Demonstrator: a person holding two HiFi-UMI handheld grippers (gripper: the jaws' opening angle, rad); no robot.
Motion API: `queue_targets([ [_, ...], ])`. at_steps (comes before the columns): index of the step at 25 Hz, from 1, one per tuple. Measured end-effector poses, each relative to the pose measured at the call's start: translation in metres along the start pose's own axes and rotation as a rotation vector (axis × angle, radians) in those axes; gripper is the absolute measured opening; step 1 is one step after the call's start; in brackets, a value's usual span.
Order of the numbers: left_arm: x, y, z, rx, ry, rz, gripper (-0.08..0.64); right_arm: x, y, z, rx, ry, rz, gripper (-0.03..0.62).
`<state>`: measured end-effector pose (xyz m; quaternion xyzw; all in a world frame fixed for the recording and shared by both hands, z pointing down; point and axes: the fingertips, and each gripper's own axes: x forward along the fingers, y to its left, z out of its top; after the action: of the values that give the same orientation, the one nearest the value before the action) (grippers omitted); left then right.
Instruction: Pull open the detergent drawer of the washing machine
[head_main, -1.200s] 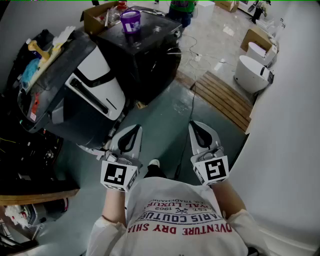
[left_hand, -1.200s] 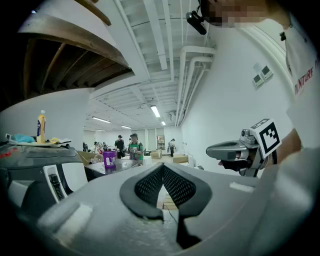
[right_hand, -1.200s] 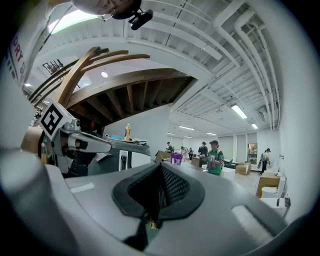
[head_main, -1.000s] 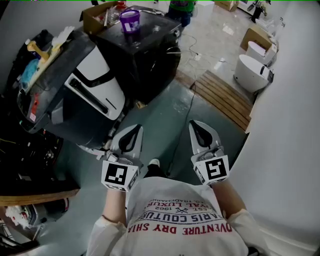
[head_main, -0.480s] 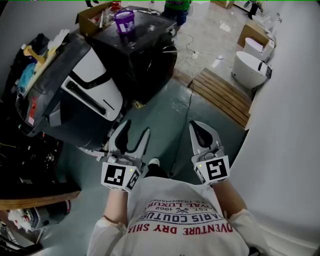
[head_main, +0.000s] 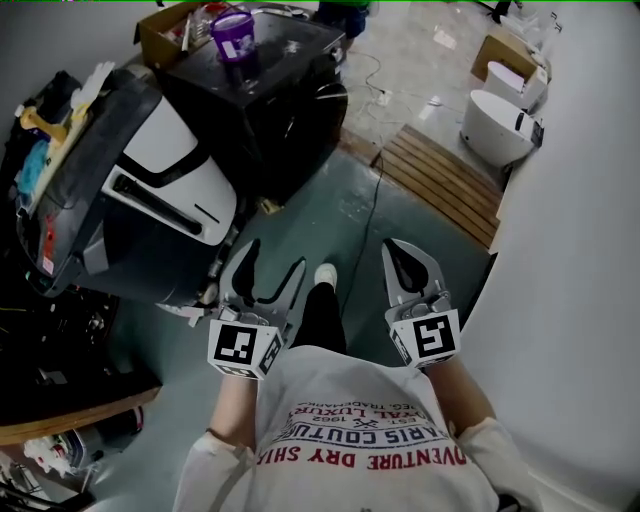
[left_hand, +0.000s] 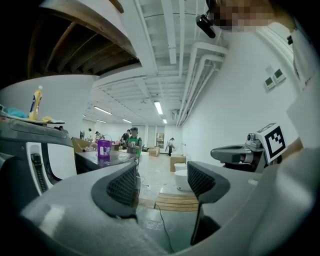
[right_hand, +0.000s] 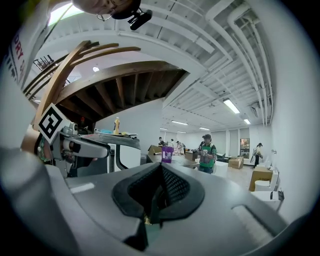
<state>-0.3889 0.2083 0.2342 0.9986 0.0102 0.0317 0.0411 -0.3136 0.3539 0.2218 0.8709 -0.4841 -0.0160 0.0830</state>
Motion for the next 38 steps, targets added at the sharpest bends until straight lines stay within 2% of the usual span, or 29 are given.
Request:
queue_targets([
  [7,0.103,0.065,-0.017,-0.033,0.03,0.007,0.321,0.101,-0.052,-0.02,-0.003,0.033,-0.008,0.0],
  [13,0.209,0.143,-0.006,-0.075,0.012,0.038,0.284,0.222,-0.112,-0.023,0.005,0.073,0.009,0.0],
  [18,0.277,0.202,0.006,-0.057,0.025,0.07,0.284,0.313,-0.152,-0.019,0.002,0.075,0.027,0.0],
  [22,0.311,0.232,0.003,-0.058,0.055,0.106,0.284,0.369,-0.163,-0.024,0.017,0.083,0.066,0.0],
  [27,0.335,0.256,-0.018,-0.086,0.092,0.17,0.282,0.428,-0.166,-0.042,0.012,0.101,0.15,0.0],
  [30,0.345,0.268,-0.033,-0.157,0.091,0.21,0.256,0.462,-0.165,-0.054,0.041,0.102,0.225,0.0],
  [34,0.361,0.286,-0.05,-0.204,0.101,0.297,0.258,0.509,-0.159,-0.065,0.04,0.096,0.363,0.0],
  [38,0.385,0.298,-0.055,-0.254,0.076,0.423,0.258,0.556,-0.157,-0.072,0.004,0.083,0.552,0.0],
])
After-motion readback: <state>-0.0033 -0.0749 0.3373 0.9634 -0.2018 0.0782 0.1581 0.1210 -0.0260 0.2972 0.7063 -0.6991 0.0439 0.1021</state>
